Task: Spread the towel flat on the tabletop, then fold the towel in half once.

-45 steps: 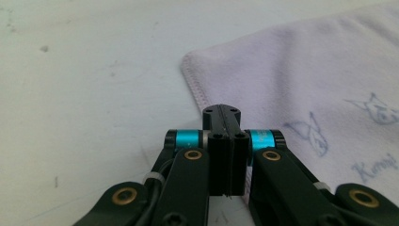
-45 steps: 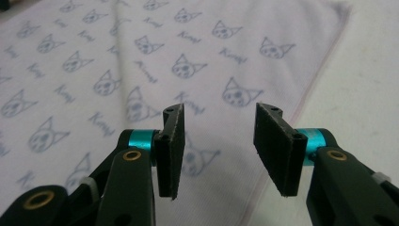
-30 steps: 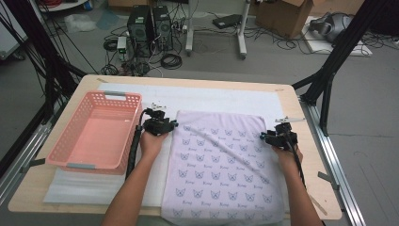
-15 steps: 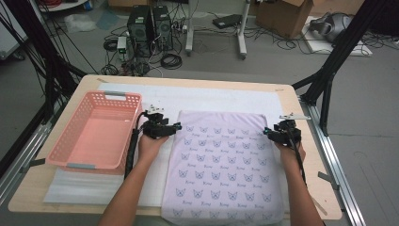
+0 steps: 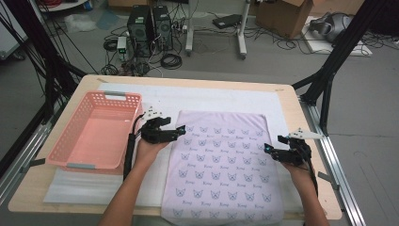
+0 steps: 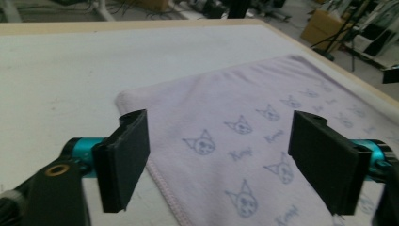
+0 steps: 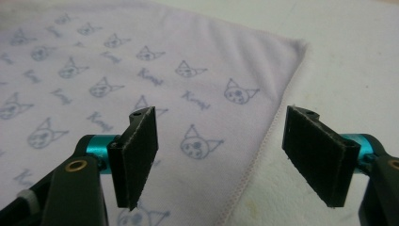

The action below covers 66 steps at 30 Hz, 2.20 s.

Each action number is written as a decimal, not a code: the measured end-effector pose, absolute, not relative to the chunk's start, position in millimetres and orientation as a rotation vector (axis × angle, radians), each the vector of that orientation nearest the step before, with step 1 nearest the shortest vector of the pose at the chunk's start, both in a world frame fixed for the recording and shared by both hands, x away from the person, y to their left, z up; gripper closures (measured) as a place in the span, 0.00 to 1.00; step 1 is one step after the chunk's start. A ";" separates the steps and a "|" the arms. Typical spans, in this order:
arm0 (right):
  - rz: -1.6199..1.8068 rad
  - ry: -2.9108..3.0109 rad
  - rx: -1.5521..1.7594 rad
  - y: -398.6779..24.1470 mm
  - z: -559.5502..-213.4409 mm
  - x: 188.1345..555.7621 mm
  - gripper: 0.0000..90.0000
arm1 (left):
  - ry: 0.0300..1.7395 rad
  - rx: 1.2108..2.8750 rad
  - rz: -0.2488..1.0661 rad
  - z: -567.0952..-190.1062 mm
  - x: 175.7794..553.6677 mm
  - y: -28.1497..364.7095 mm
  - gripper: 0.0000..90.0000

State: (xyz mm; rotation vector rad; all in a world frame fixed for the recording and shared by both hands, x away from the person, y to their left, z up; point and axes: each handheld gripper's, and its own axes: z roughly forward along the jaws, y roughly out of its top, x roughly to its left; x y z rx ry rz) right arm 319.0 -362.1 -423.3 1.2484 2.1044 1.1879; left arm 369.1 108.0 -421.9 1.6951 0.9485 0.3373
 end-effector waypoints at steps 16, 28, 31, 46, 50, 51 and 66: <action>1.290 2.041 1.195 -364.7 -414.7 294.3 0.23 | 0.894 1.697 0.342 -426.5 331.0 117.2 0.27; 1.287 2.052 1.193 -363.6 -416.5 296.3 0.23 | 0.912 1.662 0.320 -429.4 335.5 115.4 0.20; 1.289 2.052 1.197 -361.8 -416.7 298.5 0.23 | 0.922 1.675 0.319 -429.9 338.6 115.7 0.20; 1.136 2.125 1.326 -351.9 -429.0 349.4 0.23 | 1.062 1.688 0.287 -434.8 385.7 108.0 0.25; 1.091 2.123 1.351 -348.0 -428.7 365.1 0.23 | 1.150 1.734 0.283 -444.4 400.0 102.7 0.27; 1.079 2.128 1.365 -347.2 -429.0 368.5 0.23 | 1.165 1.751 0.285 -445.5 403.0 100.8 0.27; 0.880 2.133 1.463 -341.8 -440.9 386.1 0.66 | 1.161 1.962 0.523 -450.9 406.2 77.0 0.61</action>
